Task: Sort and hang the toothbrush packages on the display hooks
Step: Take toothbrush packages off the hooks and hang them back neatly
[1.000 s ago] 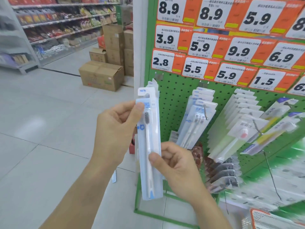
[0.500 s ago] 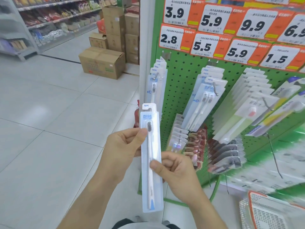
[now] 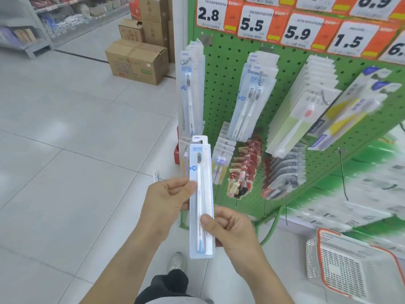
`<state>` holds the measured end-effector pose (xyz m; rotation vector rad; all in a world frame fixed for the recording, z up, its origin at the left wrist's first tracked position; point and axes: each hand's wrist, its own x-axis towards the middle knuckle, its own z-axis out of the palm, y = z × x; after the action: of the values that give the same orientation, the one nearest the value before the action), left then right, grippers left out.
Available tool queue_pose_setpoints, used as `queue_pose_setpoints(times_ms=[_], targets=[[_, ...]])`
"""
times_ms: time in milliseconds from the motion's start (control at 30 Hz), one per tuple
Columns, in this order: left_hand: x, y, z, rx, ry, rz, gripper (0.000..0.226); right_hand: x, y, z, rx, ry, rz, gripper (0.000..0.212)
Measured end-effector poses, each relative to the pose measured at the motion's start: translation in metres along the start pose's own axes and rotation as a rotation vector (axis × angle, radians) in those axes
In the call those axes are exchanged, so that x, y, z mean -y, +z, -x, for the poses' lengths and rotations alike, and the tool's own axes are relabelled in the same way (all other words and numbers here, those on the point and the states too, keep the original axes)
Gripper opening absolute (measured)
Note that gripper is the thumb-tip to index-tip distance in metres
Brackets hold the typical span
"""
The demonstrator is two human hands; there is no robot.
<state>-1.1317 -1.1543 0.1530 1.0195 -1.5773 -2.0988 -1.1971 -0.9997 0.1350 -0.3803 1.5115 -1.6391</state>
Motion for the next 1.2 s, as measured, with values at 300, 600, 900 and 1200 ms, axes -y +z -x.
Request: queue_pose_setpoints(times_ms=[300, 600, 900, 1200], targets=[[0.043, 0.021, 0.056, -0.091, -0.074, -0.003, 0.014, -0.034, -0.027, 0.060, 0.041, 0.137, 0.030, 0.017], [0.068, 0.034, 0.069, -0.062, -0.187, 0.155, 0.022, -0.049, -0.039, 0.086, -0.027, 0.240, 0.032, 0.035], [0.065, 0.041, 0.080, 0.066, -0.288, 0.304, 0.023, -0.051, -0.042, 0.088, 0.141, 0.261, -0.232, 0.047], [0.049, 0.012, 0.079, 0.117, 0.043, -0.018, 0.029, -0.061, -0.009, 0.079, 0.079, 0.178, 0.005, 0.040]])
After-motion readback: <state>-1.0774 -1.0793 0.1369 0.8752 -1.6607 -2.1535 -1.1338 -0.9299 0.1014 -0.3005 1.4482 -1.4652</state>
